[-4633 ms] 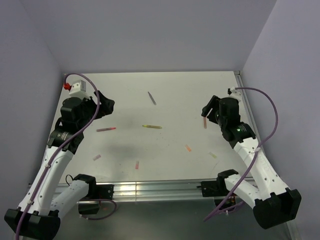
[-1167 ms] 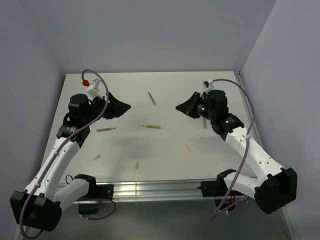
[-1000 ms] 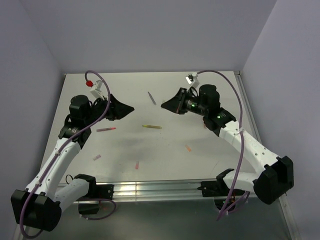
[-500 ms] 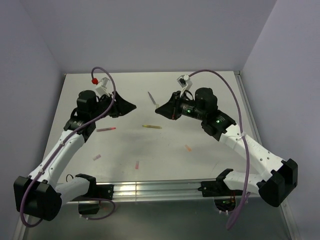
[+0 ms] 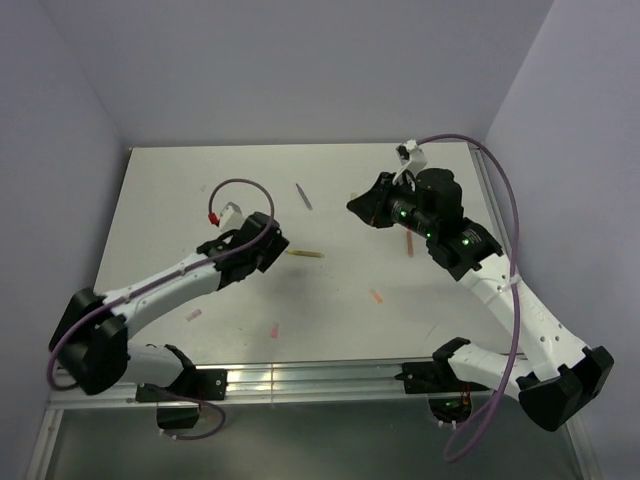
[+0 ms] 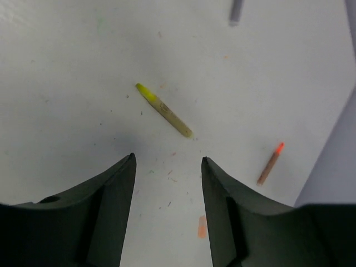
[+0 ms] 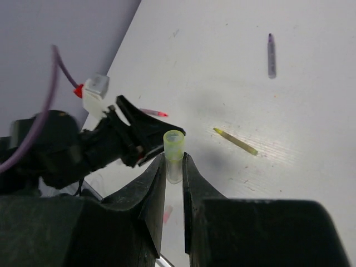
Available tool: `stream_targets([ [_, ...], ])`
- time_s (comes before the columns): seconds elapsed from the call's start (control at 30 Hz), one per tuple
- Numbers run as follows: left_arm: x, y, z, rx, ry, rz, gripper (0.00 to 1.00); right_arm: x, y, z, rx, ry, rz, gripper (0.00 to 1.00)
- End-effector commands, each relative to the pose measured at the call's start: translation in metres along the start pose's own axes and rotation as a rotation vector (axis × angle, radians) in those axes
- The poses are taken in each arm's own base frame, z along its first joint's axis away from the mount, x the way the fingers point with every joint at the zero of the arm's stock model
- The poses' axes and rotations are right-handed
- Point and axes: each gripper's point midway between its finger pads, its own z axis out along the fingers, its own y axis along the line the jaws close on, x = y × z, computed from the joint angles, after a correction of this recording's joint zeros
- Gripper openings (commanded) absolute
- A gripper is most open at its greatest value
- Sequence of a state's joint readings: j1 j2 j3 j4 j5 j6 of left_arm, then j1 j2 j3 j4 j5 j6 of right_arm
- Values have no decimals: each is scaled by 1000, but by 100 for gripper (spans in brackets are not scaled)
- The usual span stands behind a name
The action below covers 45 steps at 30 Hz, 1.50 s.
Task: Insert the pens into the pen caps
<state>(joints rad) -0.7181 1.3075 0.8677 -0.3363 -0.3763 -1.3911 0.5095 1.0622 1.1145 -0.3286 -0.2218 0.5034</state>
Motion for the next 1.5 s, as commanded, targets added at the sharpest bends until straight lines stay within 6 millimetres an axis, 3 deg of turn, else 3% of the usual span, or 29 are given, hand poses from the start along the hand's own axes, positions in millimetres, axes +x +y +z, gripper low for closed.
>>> stream_targets([
  [0.0, -13, -15, 26, -112, -138, -218, 55, -24, 2, -24, -2, -60, -10, 0],
  [0.07, 2, -20, 45, -194, -105, -220, 52, -21, -4, -27, 3, -49, -5, 0],
  [0.17, 18, -26, 57, -238, -89, -246, 51, -19, -7, -30, -6, -38, -4, 0],
  [0.27, 29, -18, 72, -285, -96, -255, 51, -23, -11, -36, -9, -51, -10, 0],
  [0.47, 32, -21, 77, -348, -120, -250, 52, -22, -16, -37, -16, -44, -1, 0],
  [0.87, 69, -11, 93, -415, -76, -265, 54, -22, -17, -46, -32, -61, 13, 0],
  [1.13, 72, -16, 100, -421, -84, -262, 55, -19, -18, -54, -33, -78, 17, 0],
  [1.47, 84, -2, 114, -517, -73, -202, 53, -17, -21, -62, -37, -93, 36, 0],
])
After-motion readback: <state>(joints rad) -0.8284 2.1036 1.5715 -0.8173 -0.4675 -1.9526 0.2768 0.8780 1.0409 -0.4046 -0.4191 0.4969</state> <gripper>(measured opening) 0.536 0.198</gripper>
